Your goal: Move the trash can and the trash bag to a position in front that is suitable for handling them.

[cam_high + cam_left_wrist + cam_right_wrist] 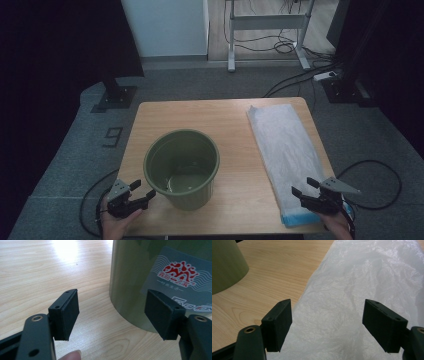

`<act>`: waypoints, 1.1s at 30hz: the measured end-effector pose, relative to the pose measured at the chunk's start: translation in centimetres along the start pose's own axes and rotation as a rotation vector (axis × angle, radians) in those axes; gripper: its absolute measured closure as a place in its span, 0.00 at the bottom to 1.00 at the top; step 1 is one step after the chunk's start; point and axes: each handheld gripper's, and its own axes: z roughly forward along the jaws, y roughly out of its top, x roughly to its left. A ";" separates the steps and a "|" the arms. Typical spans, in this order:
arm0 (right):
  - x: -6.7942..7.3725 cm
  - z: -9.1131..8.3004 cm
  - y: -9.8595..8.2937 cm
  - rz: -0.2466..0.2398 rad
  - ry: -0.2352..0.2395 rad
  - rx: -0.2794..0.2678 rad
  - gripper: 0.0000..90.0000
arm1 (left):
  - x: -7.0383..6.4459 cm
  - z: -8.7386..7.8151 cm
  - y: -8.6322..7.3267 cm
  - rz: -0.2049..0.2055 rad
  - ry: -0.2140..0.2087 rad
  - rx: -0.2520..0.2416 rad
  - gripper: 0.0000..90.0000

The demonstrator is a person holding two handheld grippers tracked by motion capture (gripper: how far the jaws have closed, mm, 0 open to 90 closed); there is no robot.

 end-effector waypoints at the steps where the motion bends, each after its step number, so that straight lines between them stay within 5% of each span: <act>1: -0.1 0.0 0.0 -0.002 -0.003 -0.002 0.26 | 0.0 0.0 0.0 0.000 0.000 0.000 0.31; 16: -0.5 0.1 0.0 -0.008 -0.021 0.014 0.26 | -0.2 -0.7 -0.2 0.018 -0.004 -0.024 0.23; 24: -0.6 0.1 -0.1 -0.012 -0.019 0.013 0.26 | -1.2 -1.6 0.3 0.105 -0.128 -0.082 0.16; 26: -0.5 0.1 -0.1 -0.012 -0.019 0.011 0.26 | -1.9 -1.7 0.7 0.152 -0.191 -0.085 0.16; 31: -0.6 0.2 -0.2 -0.014 -0.019 0.018 0.26 | -3.5 -1.3 1.6 0.181 -0.275 -0.112 0.16; 33: -0.5 0.2 -0.2 -0.014 -0.019 0.020 0.26 | -4.0 -1.1 1.9 0.197 -0.270 -0.107 0.16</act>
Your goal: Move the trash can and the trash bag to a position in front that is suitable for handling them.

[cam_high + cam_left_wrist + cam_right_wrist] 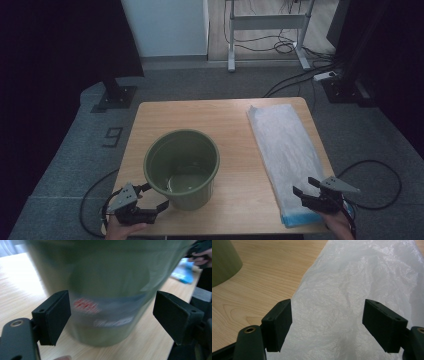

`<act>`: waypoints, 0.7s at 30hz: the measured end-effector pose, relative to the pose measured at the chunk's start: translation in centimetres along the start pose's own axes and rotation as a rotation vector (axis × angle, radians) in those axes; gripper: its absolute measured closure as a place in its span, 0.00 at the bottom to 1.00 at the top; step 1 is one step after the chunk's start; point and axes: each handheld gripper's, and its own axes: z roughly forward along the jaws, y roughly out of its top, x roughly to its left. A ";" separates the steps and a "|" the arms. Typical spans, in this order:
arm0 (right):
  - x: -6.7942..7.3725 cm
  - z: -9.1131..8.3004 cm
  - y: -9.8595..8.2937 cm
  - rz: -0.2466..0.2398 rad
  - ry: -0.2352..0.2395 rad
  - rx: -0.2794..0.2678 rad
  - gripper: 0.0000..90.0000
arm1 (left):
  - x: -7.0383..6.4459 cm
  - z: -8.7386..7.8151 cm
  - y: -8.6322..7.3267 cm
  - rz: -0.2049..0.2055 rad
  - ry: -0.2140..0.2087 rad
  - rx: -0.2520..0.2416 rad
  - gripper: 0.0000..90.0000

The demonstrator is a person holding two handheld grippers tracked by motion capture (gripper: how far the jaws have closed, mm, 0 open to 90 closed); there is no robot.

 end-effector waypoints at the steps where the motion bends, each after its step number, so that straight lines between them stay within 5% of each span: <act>1: 0.0 0.0 0.0 0.000 0.000 0.000 0.26 | 0.0 0.0 0.0 0.000 0.000 0.000 0.16; 21: 0.2 0.4 0.0 0.000 0.018 0.005 0.26 | -0.9 3.6 1.7 0.016 -0.045 0.003 0.17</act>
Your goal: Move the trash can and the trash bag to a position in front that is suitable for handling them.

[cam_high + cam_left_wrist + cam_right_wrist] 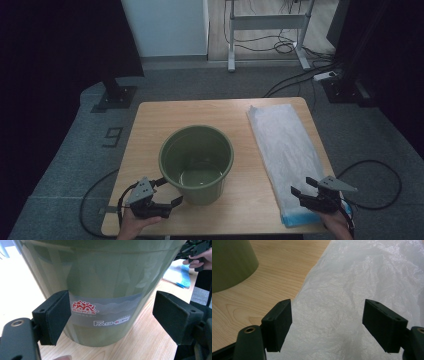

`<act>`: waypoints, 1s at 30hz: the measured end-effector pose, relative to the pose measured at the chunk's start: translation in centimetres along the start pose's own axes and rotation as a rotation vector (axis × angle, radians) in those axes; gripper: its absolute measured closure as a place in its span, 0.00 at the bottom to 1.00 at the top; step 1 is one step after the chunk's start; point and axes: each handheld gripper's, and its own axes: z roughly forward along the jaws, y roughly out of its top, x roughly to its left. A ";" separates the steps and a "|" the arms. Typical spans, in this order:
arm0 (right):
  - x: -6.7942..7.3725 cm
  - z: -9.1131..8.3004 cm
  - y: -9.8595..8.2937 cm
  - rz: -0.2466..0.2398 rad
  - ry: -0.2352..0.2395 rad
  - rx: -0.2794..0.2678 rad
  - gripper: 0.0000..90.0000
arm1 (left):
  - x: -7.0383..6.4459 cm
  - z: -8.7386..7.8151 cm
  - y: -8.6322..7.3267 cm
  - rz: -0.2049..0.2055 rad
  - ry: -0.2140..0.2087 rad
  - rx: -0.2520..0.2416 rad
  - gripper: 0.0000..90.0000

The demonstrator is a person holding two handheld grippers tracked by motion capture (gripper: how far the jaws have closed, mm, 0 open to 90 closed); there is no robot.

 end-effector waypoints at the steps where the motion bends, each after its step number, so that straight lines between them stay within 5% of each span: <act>1: 0.0 0.0 0.0 0.001 0.000 0.000 0.26 | 0.0 0.3 0.2 0.003 0.000 0.002 0.17; 30: -0.1 -1.0 -0.7 0.021 -0.028 -0.003 0.26 | -2.9 7.1 3.0 0.099 -0.110 0.033 0.18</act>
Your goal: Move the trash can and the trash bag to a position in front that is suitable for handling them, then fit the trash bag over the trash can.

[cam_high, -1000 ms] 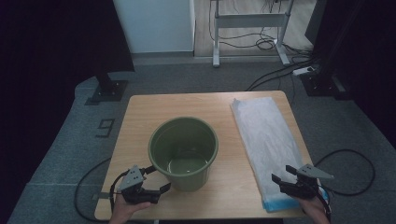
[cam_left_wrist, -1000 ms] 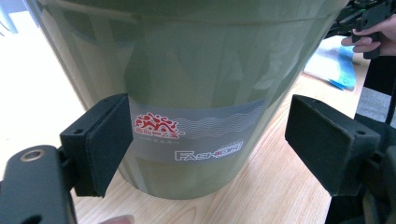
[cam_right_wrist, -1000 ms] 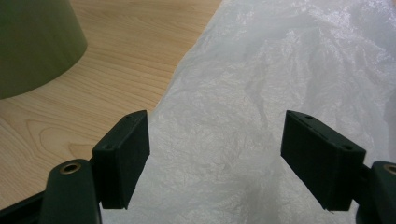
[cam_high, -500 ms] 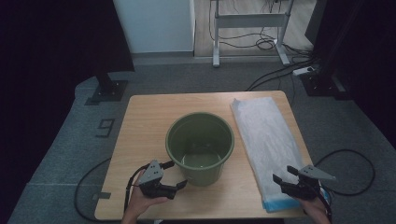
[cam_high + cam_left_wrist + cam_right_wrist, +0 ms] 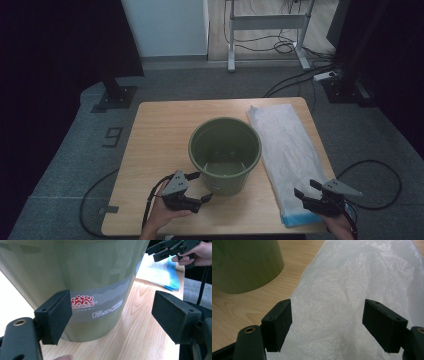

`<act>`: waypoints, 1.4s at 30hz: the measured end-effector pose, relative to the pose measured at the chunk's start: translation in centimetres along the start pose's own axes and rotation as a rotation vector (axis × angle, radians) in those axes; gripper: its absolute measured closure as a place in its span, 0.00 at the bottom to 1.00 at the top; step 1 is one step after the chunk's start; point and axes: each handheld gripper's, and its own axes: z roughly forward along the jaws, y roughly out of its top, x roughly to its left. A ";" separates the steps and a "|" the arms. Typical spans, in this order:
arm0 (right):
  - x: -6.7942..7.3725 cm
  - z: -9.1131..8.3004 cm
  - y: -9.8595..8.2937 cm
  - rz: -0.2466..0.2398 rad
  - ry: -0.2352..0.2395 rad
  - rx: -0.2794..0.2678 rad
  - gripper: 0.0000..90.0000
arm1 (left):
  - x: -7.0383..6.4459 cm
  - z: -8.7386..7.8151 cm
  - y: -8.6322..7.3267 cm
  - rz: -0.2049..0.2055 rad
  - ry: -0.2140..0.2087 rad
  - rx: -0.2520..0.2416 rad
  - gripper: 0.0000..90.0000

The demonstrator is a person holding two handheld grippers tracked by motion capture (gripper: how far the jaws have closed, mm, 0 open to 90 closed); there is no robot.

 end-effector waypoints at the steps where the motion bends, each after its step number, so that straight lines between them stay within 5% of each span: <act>1: 0.0 0.0 0.0 0.000 0.000 0.000 0.26 | 0.0 0.0 0.0 0.002 0.011 -0.001 0.18; 18: 0.2 0.2 0.4 -0.001 0.002 0.001 0.25 | 2.6 -3.6 -1.6 -0.102 0.158 -0.019 0.20; 28: 3.3 4.5 2.3 -0.050 0.046 0.081 0.21 | 3.1 -4.7 -2.1 -0.131 0.187 -0.023 0.21; 42: 3.1 7.6 2.4 -0.056 -0.008 0.202 0.18 | 3.2 -5.8 -2.8 -0.166 0.209 -0.038 0.21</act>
